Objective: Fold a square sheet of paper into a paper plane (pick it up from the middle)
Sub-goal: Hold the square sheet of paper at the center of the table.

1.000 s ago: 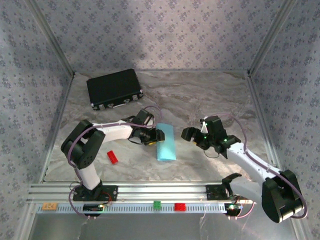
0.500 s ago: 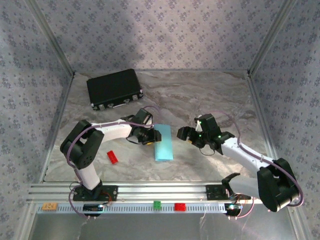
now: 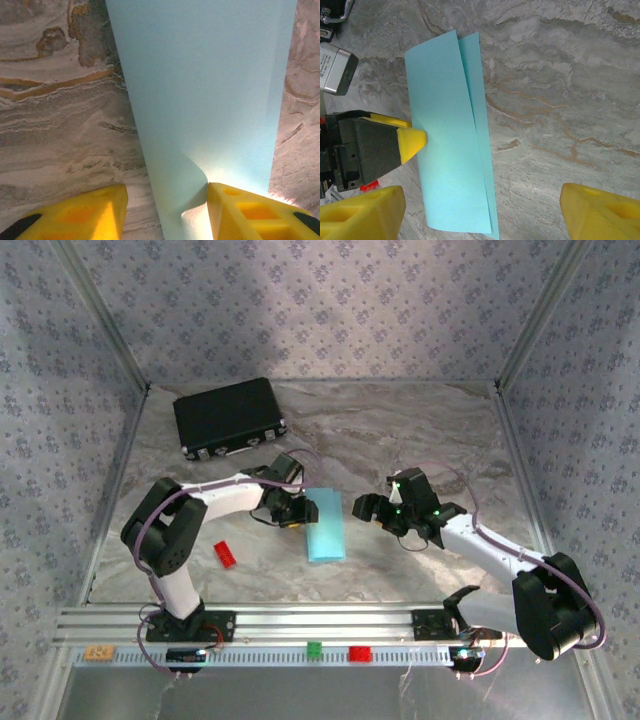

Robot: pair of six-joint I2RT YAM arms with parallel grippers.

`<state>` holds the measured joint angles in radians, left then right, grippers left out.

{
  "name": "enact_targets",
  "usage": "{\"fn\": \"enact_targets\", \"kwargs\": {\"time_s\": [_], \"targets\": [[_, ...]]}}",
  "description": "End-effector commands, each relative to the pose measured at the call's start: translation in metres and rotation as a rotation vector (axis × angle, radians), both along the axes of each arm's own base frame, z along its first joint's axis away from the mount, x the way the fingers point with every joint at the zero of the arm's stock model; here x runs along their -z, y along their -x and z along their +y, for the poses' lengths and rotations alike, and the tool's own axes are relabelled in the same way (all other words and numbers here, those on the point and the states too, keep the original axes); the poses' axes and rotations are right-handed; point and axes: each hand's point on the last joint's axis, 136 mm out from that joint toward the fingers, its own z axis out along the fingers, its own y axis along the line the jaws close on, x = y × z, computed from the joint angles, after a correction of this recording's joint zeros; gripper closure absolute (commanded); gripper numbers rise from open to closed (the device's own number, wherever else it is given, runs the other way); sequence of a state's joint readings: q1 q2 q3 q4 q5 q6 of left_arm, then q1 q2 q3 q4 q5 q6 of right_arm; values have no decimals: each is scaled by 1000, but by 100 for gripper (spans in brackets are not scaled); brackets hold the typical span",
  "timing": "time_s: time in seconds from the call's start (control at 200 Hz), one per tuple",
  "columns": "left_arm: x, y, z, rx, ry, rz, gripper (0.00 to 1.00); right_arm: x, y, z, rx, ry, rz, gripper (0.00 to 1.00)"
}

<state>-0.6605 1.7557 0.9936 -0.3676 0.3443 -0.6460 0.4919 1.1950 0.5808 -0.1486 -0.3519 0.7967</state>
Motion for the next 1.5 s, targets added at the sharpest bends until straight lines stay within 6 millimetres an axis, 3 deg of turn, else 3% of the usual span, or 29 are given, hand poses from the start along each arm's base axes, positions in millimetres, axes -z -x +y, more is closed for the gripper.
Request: {"fn": "enact_targets", "kwargs": {"time_s": [0.0, 0.145, 0.42, 1.494], "targets": [[18, 6, 21, 9, -125, 44, 53, -14, -8, 3, 3, -5, -42, 17], [23, 8, 15, 37, -109, 64, 51, -15, -7, 2, 9, 1, -47, 17], [12, 9, 0, 70, -50, 41, 46, -11, -7, 0, 16, 12, -40, 16], [49, 15, 12, 39, -208, 96, 41, -5, -6, -3, 25, 31, -23, 15]]}}
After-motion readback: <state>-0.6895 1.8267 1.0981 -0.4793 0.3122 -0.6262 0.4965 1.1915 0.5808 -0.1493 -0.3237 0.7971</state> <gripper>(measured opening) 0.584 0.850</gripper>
